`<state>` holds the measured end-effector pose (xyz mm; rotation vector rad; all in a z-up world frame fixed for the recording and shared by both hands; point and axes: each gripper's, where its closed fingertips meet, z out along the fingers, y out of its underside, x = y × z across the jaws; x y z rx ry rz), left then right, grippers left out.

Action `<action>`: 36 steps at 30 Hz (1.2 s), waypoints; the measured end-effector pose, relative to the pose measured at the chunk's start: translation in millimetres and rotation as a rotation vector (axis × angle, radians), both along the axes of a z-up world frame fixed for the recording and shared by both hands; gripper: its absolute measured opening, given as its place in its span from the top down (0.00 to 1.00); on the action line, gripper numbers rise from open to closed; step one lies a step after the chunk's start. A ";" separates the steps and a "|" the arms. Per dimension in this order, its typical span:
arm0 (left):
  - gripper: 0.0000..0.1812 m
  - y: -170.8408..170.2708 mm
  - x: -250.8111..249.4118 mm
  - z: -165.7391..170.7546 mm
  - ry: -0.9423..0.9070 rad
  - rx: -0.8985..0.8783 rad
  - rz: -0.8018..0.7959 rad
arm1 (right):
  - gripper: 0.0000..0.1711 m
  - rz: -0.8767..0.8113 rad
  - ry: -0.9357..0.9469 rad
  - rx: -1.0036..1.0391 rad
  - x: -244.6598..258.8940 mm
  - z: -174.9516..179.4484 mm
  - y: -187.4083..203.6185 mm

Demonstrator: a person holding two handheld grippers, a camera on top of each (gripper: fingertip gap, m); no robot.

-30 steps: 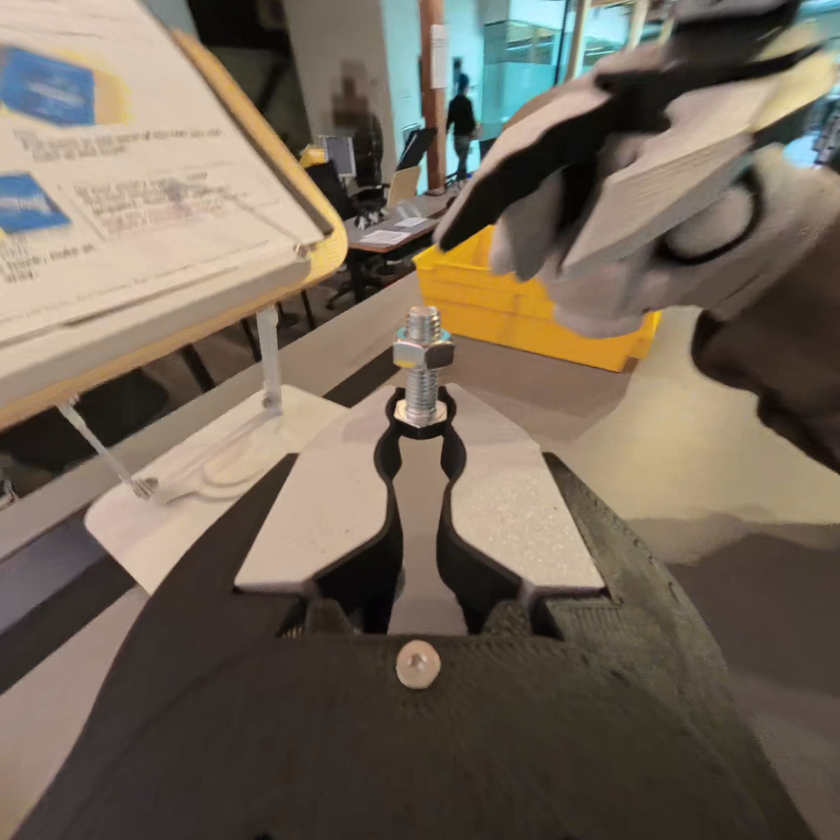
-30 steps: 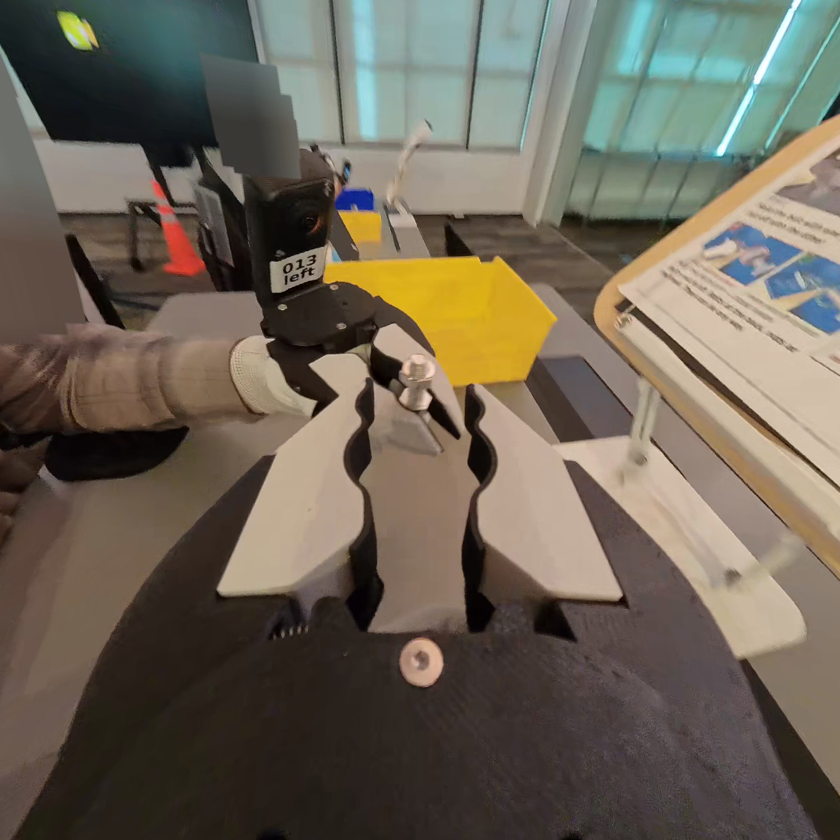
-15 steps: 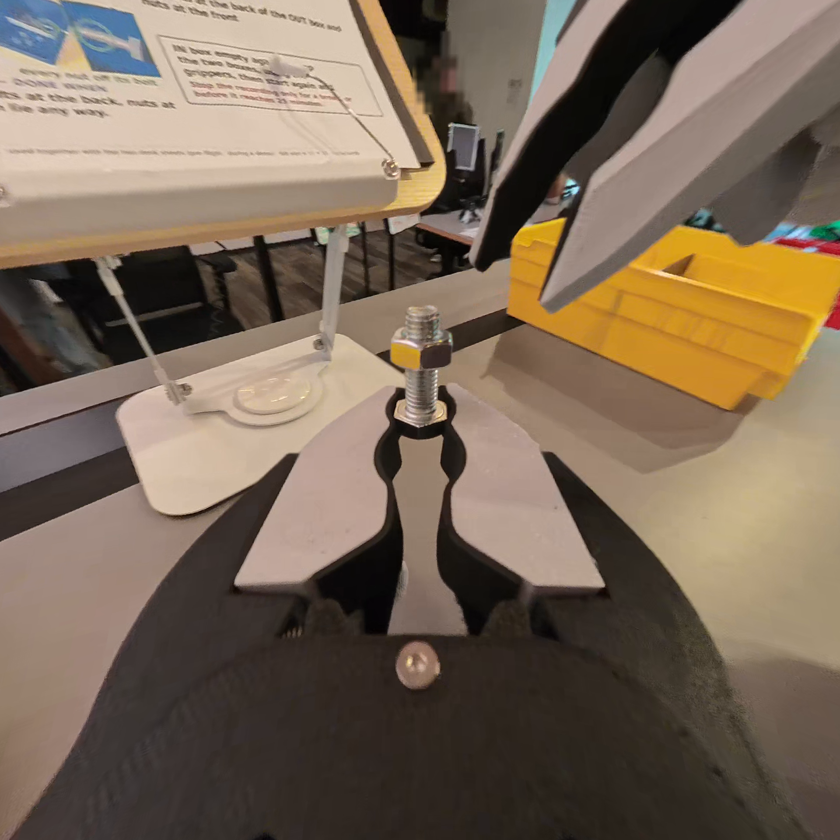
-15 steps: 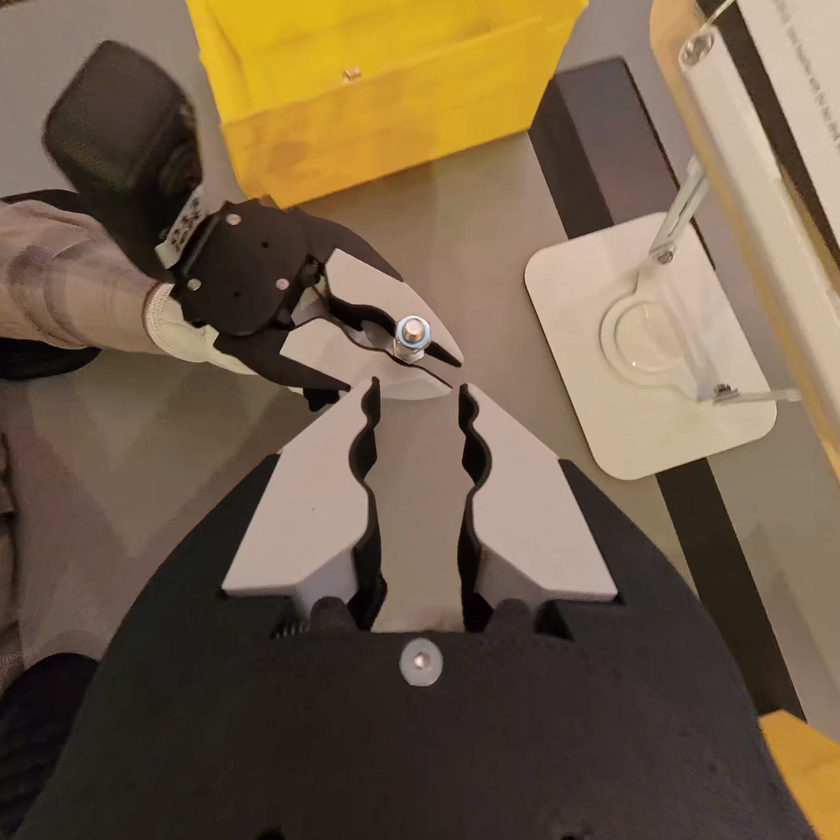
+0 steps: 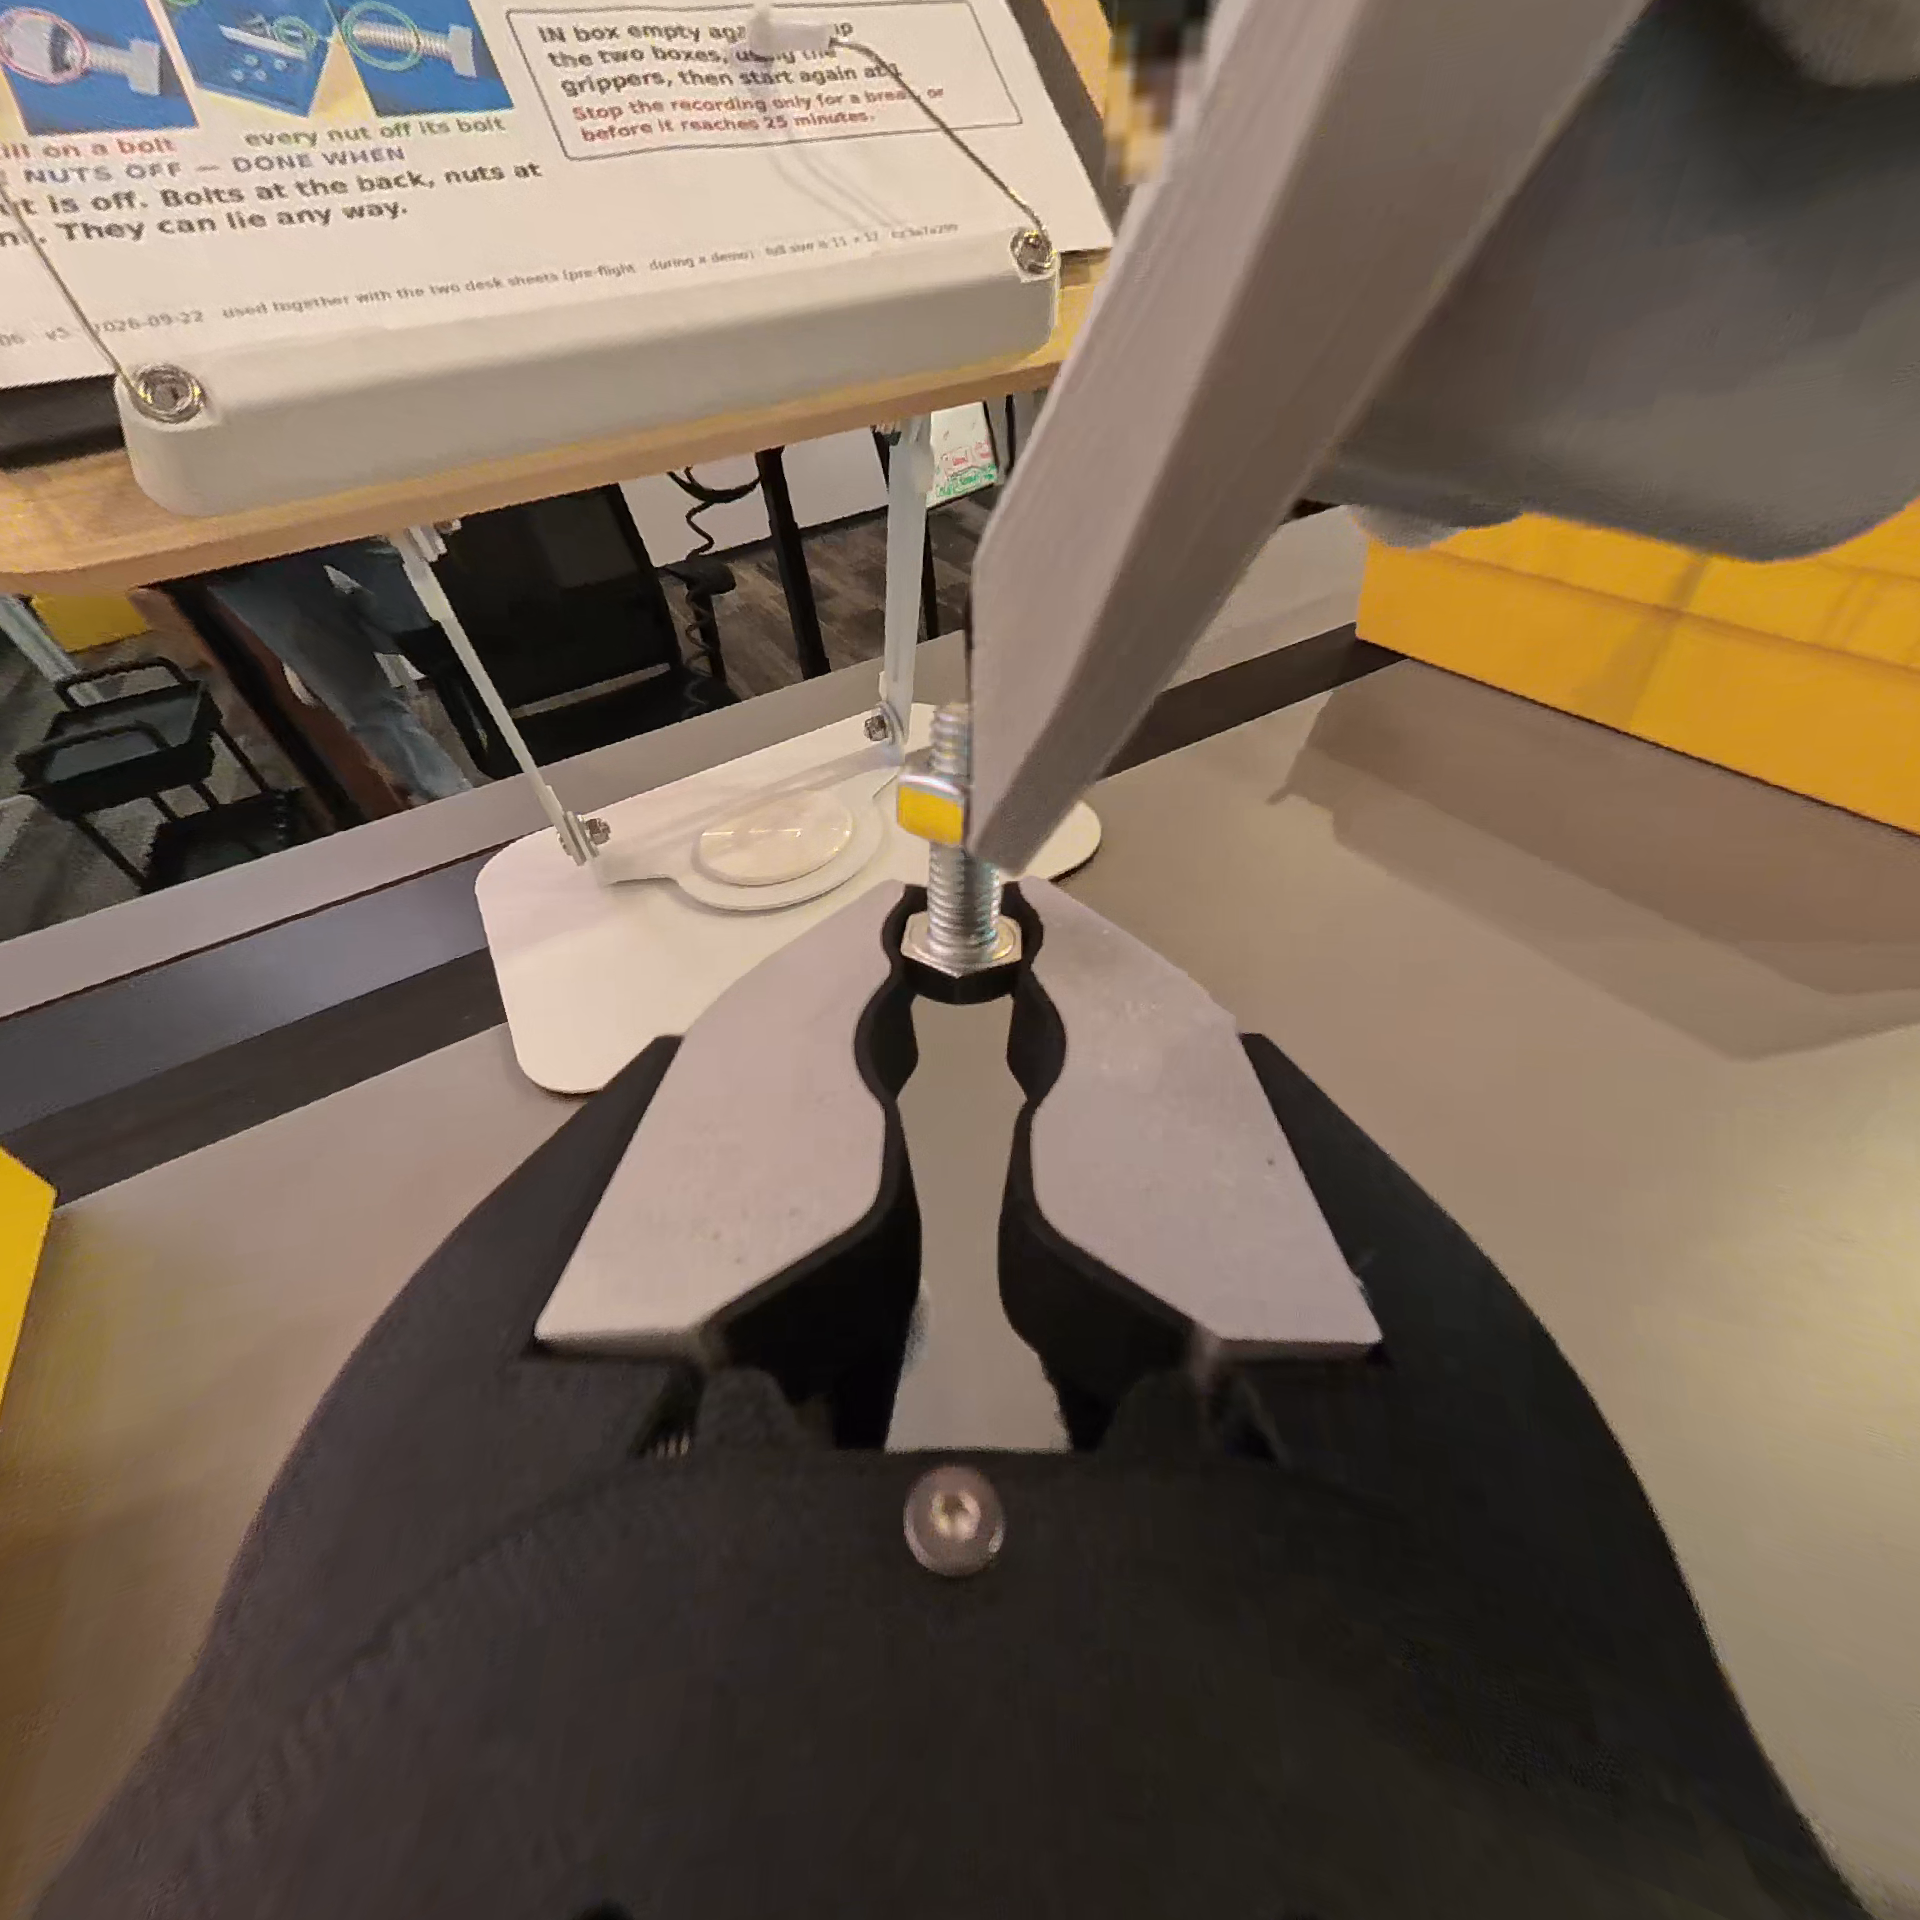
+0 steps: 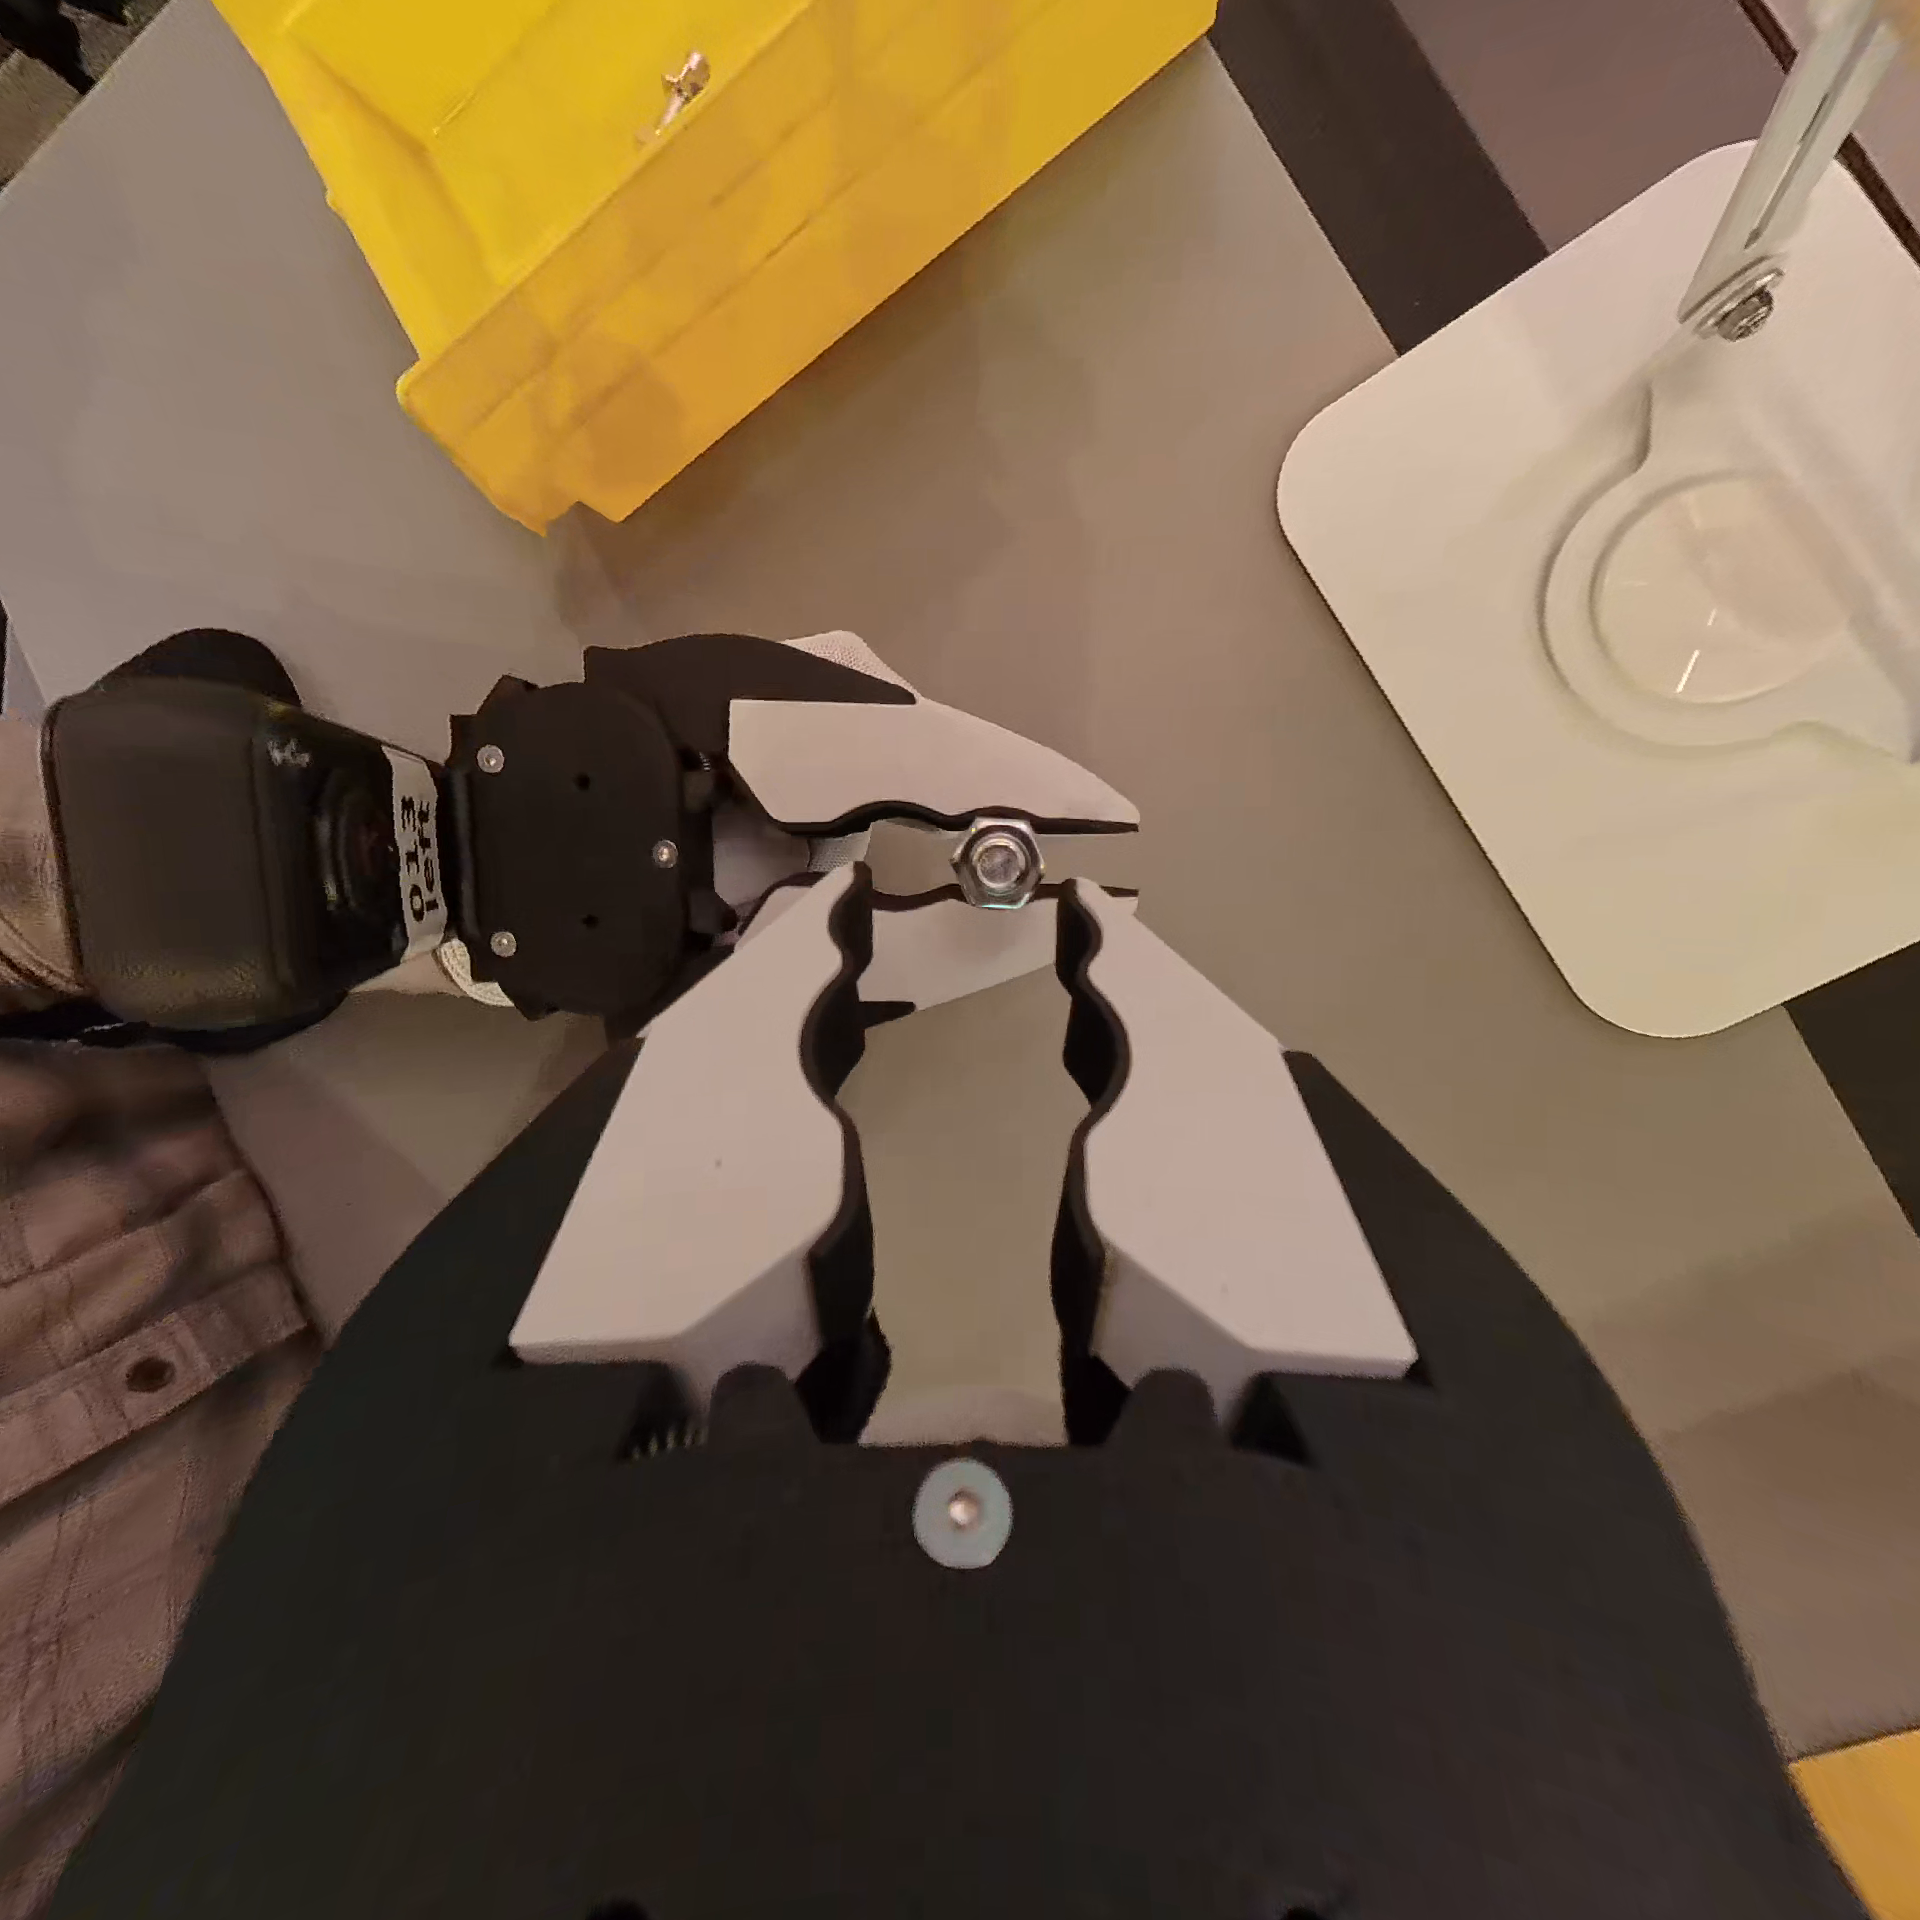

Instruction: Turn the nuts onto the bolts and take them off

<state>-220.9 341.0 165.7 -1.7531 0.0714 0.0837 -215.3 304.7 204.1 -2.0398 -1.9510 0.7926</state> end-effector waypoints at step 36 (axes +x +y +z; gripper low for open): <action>0.93 -47.1 99.1 46.6 -0.149 0.100 -0.746 | 0.91 1.039 -0.076 0.477 68.1 31.3 -38.3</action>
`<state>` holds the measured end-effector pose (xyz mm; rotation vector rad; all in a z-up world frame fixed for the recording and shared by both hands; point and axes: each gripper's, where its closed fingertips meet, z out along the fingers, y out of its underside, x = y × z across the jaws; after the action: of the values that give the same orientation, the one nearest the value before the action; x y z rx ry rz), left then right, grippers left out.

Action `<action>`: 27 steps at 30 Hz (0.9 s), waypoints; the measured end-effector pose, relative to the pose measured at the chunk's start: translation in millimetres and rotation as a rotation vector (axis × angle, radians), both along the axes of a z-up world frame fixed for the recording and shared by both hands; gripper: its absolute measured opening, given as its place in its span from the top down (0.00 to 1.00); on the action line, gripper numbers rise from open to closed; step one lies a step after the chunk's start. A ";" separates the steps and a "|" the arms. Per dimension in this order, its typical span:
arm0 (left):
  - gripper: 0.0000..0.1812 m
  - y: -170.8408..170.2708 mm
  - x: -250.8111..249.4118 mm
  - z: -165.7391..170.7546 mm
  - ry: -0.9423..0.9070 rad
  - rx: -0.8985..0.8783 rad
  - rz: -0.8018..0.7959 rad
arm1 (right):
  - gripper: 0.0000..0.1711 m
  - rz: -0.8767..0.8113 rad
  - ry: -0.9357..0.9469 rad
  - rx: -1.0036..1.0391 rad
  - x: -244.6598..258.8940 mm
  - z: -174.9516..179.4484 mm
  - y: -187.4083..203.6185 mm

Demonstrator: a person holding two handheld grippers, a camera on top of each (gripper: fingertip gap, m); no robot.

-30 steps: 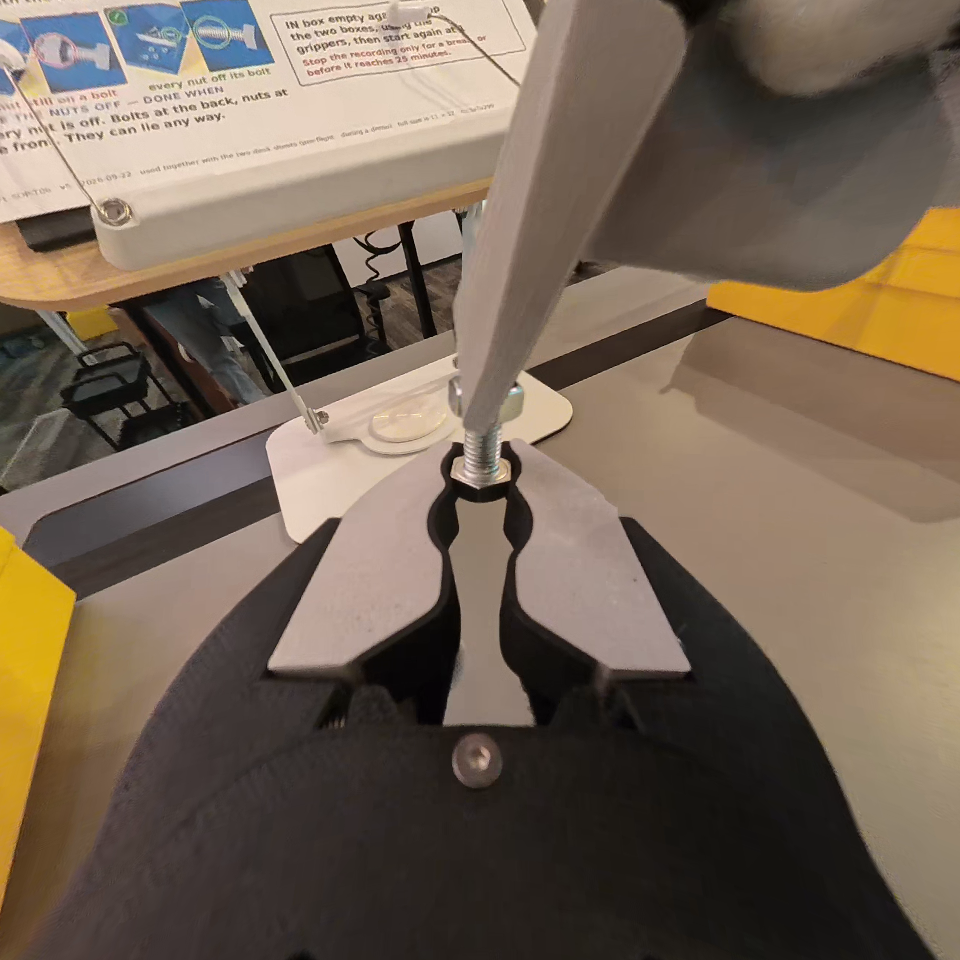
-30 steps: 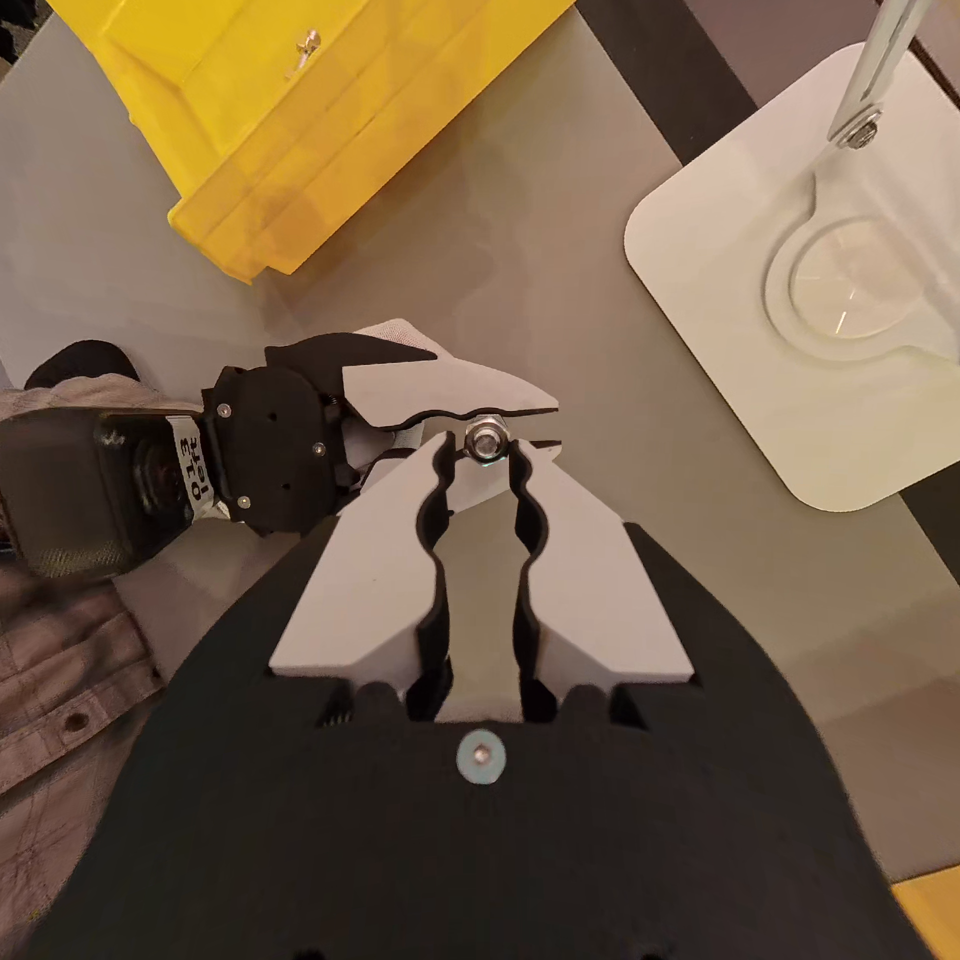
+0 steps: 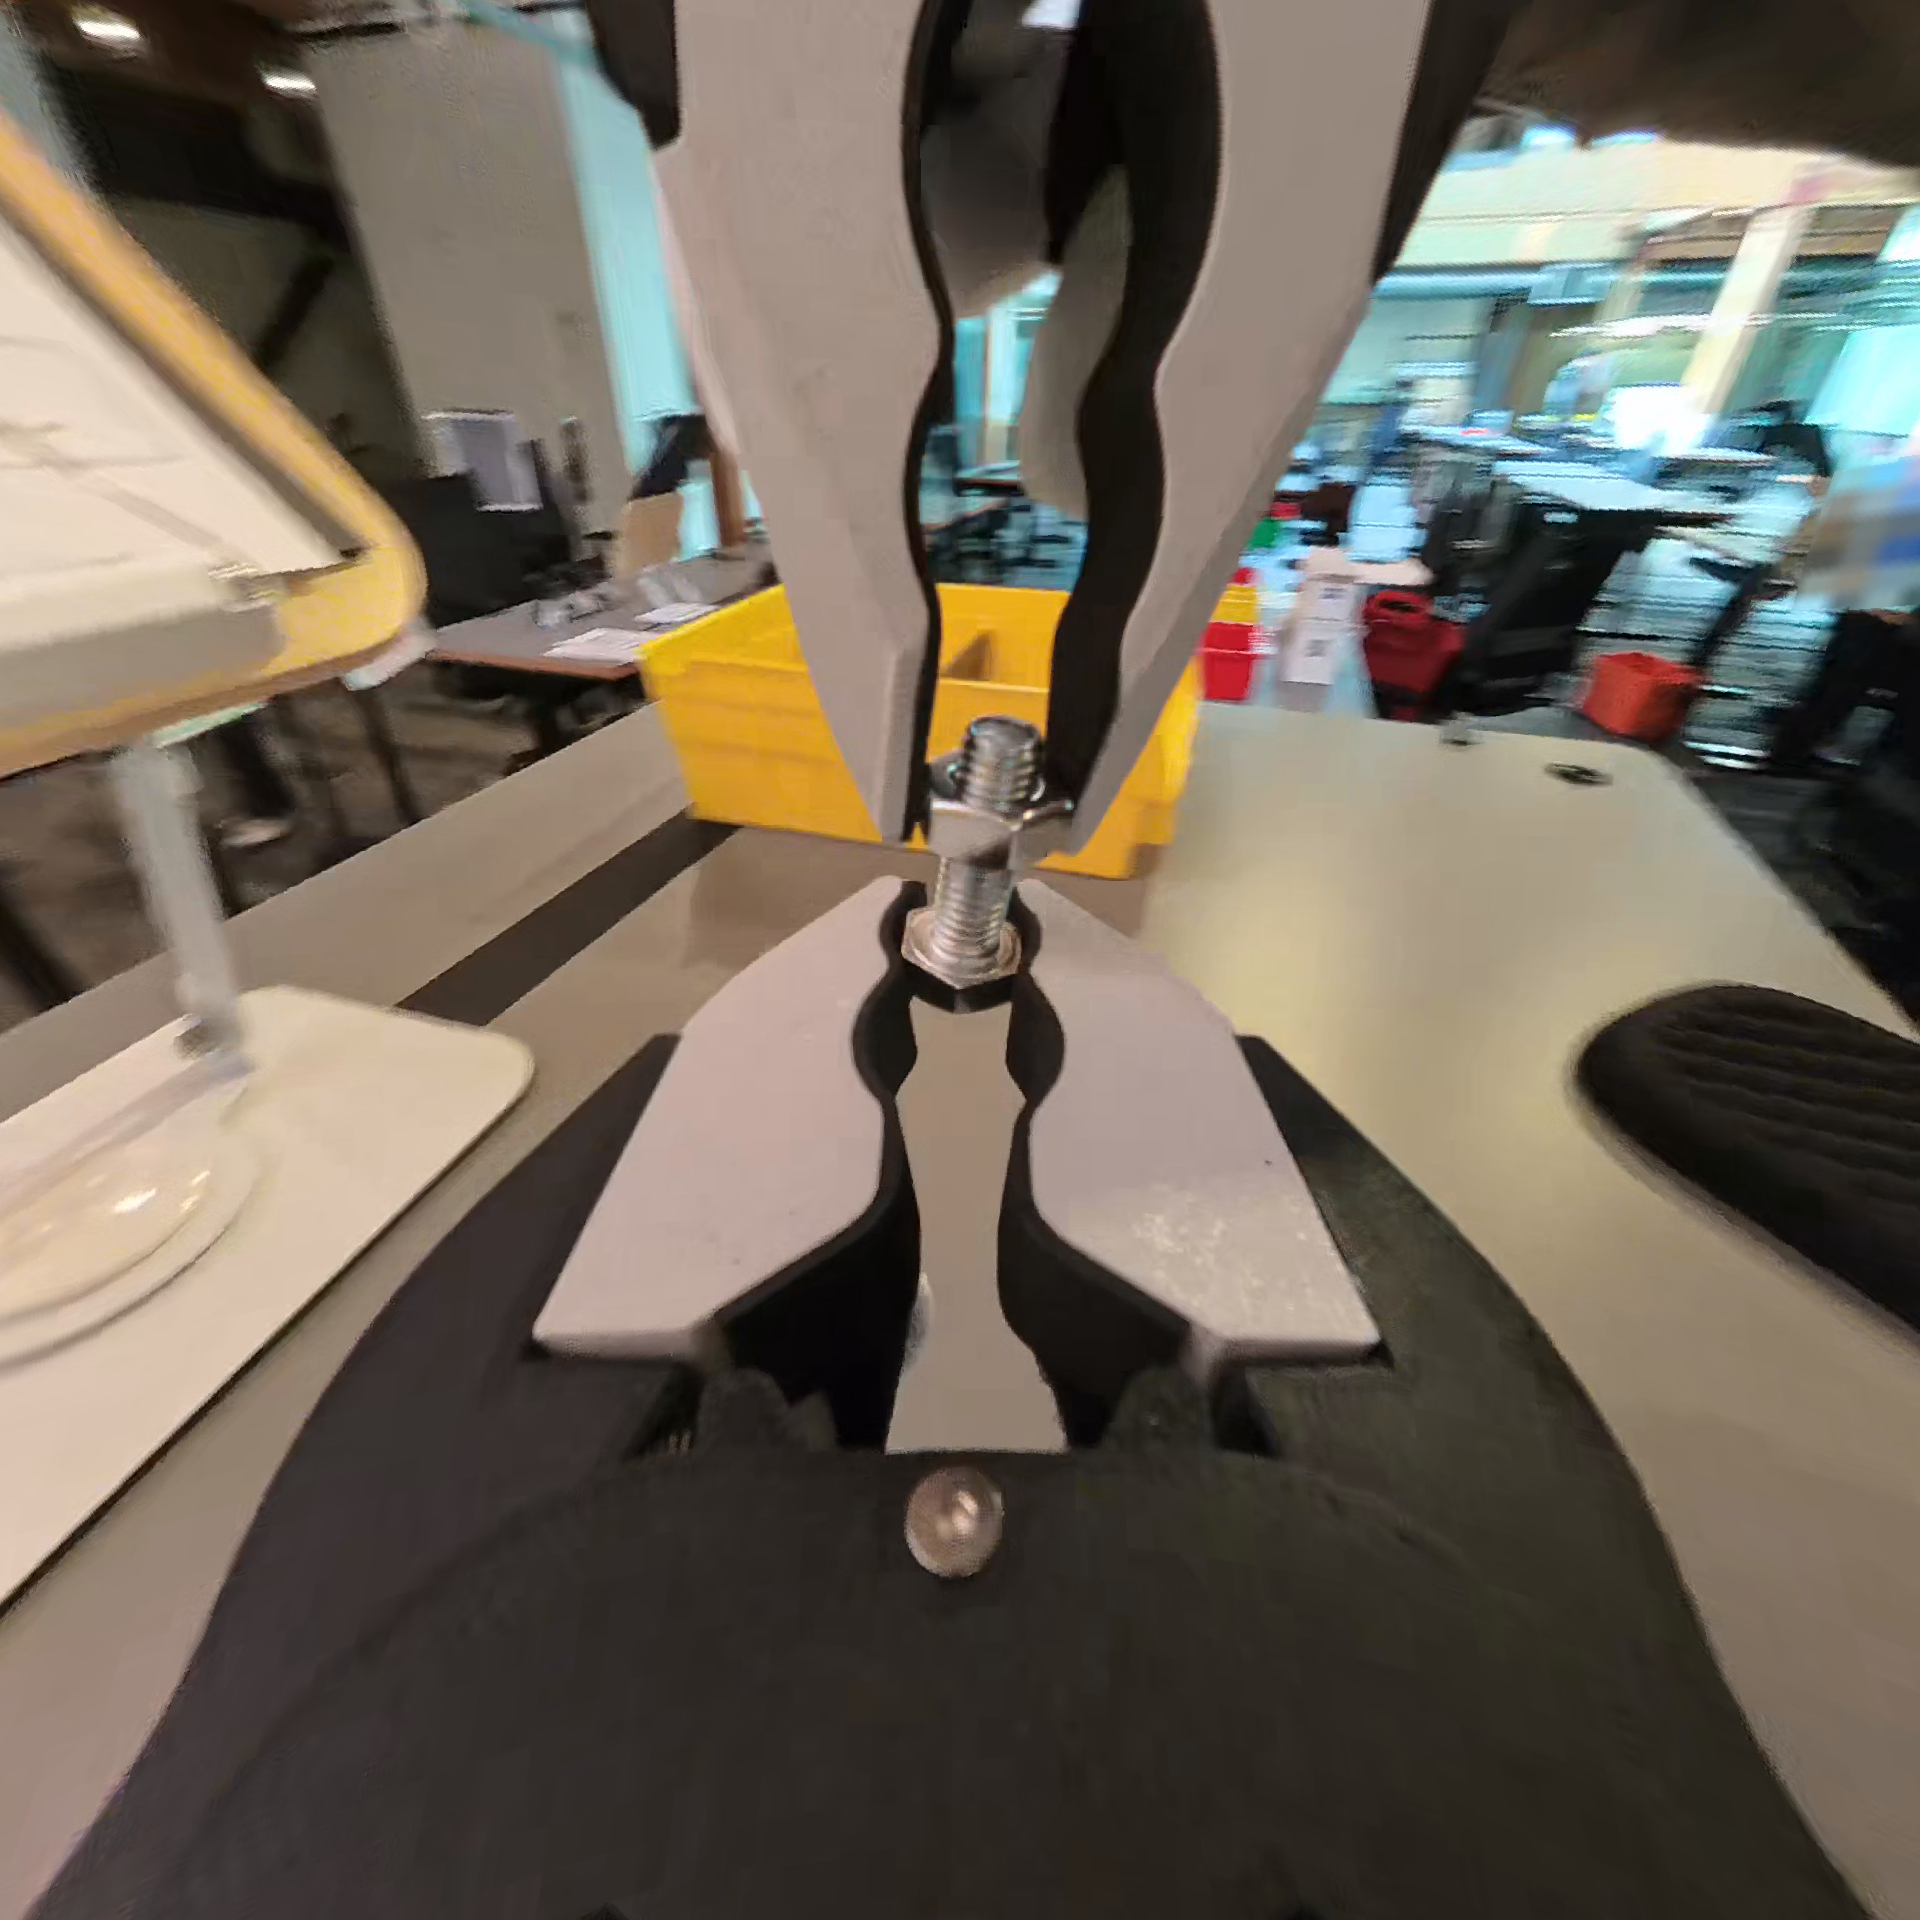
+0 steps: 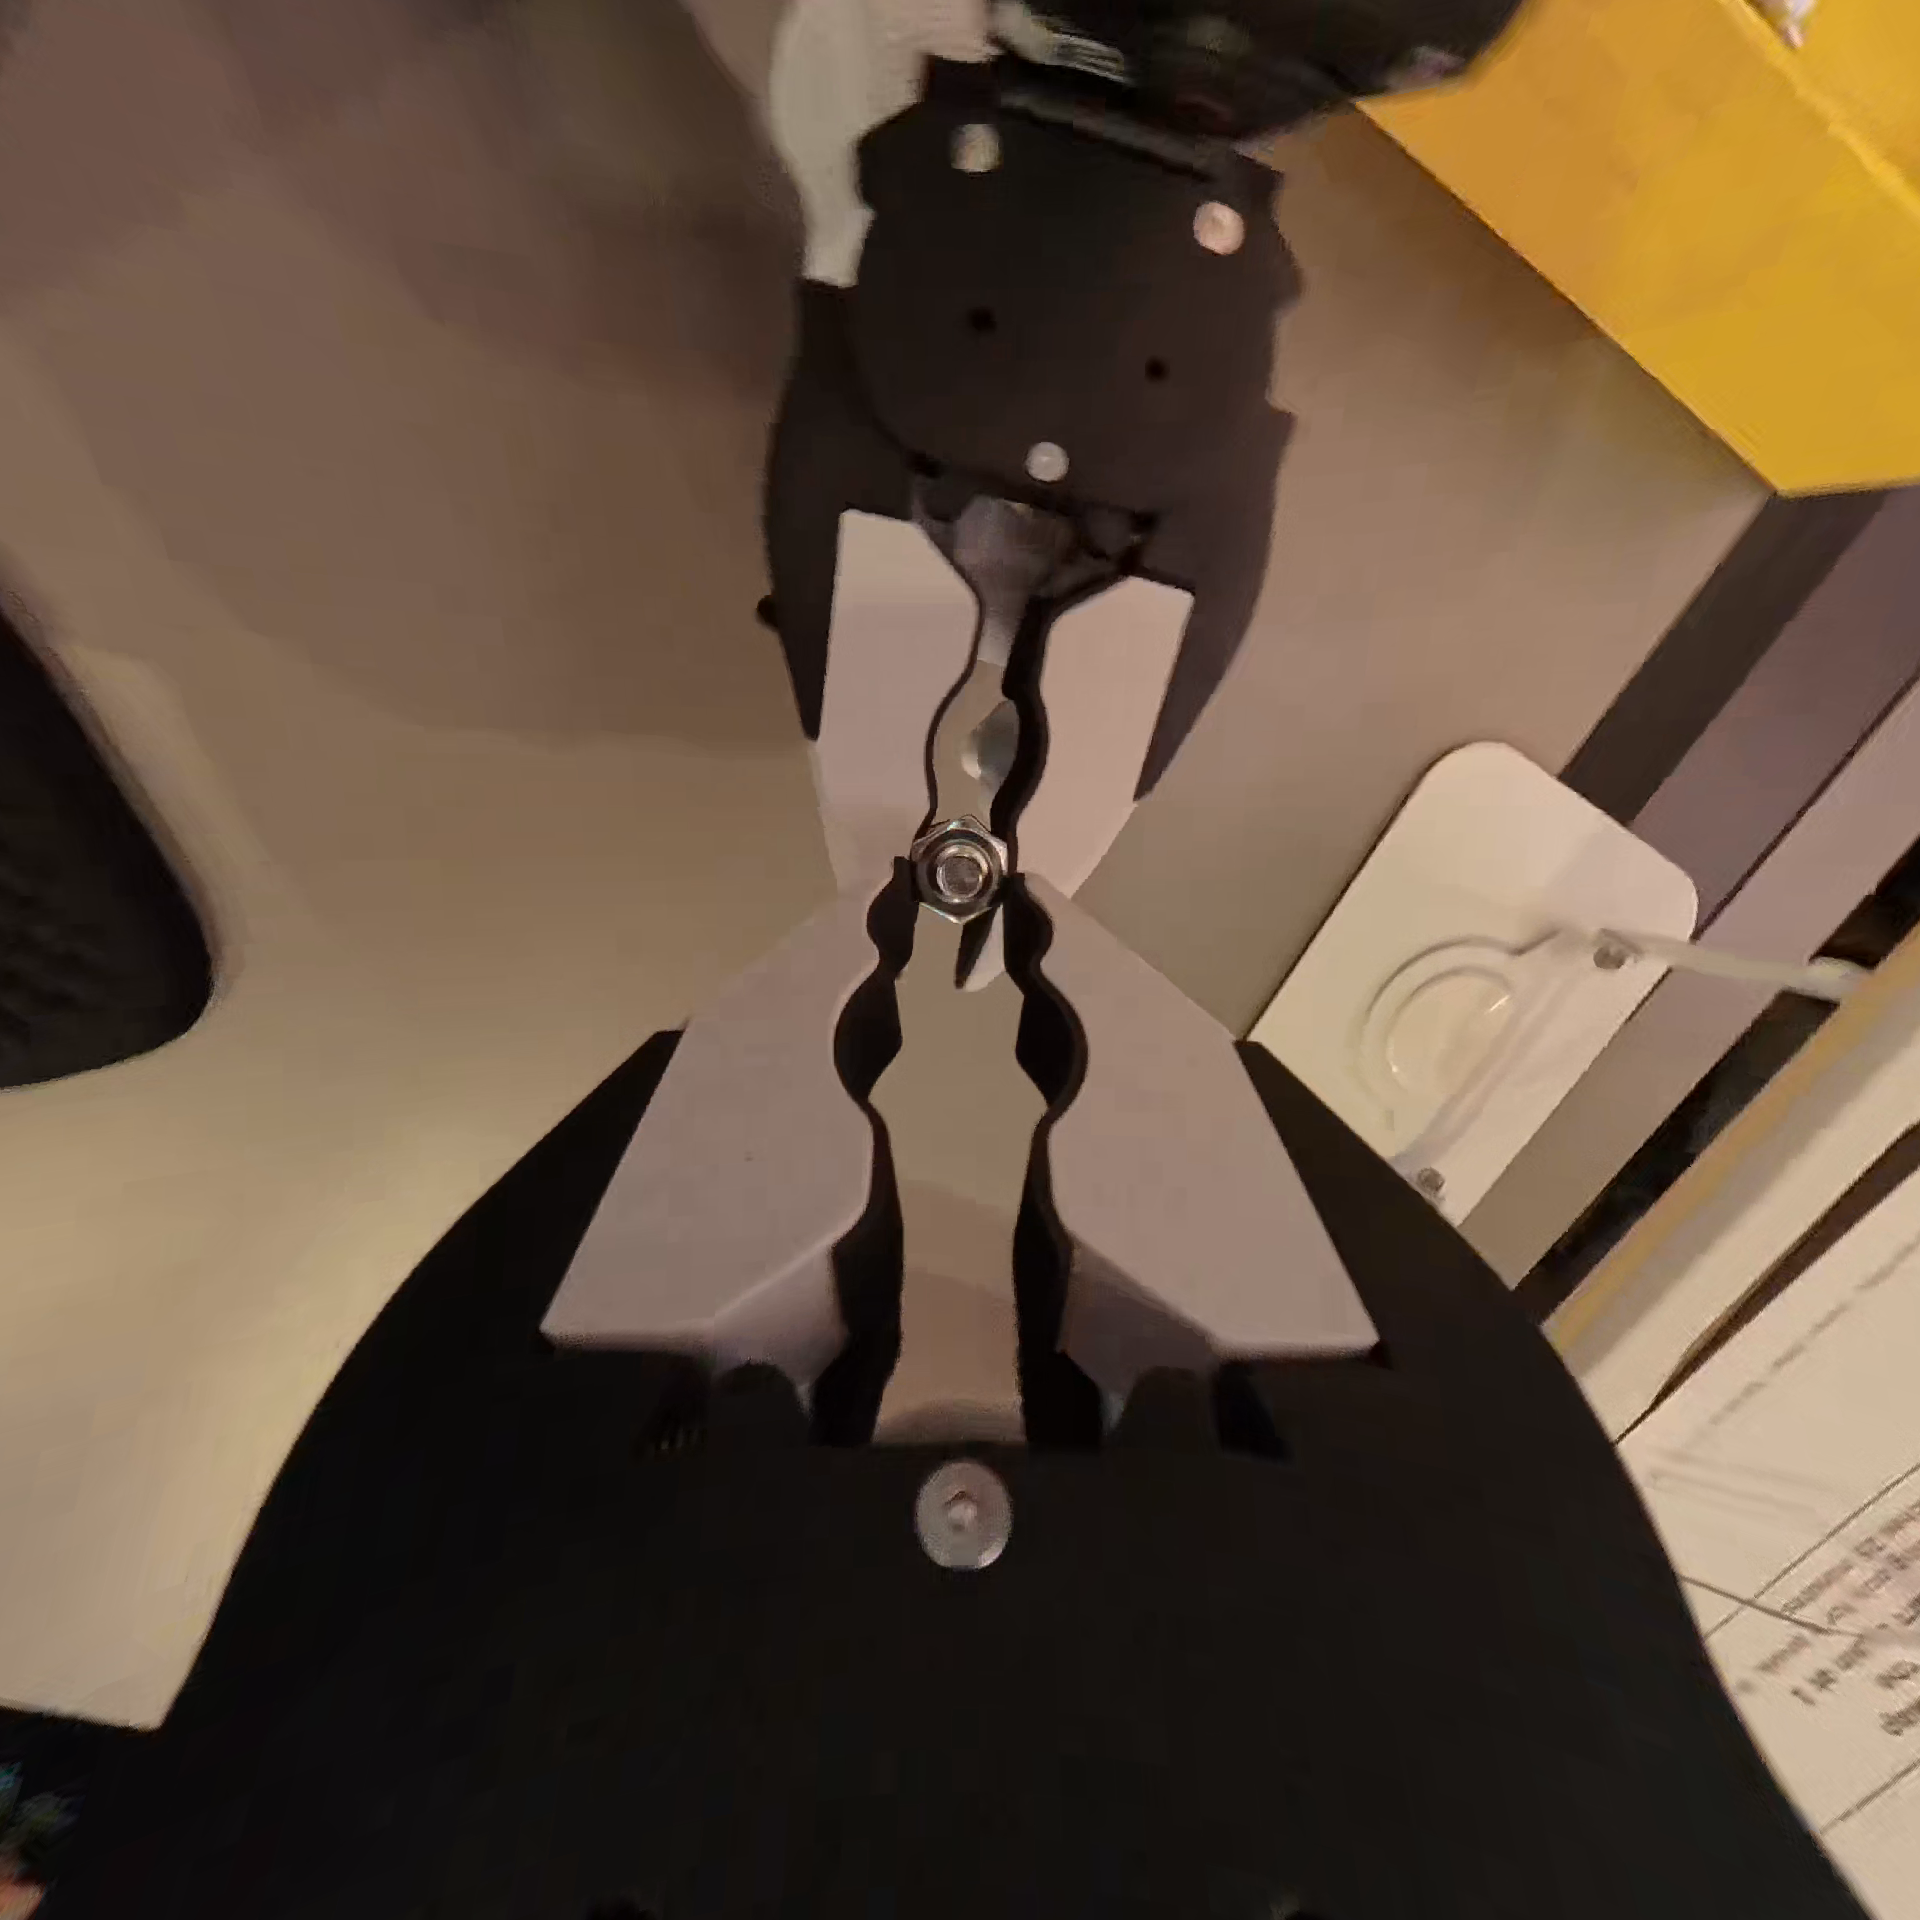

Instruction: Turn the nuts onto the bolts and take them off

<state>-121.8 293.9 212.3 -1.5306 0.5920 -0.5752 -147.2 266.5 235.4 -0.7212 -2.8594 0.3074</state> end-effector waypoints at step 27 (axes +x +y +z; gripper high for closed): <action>0.92 2.7 17.4 -2.3 0.003 0.046 0.080 | 0.72 -0.640 0.044 -0.132 25.3 18.4 5.0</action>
<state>-104.4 296.6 210.0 -1.5050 0.5403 -0.4944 -121.9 271.5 253.8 -1.5617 -2.4096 0.4018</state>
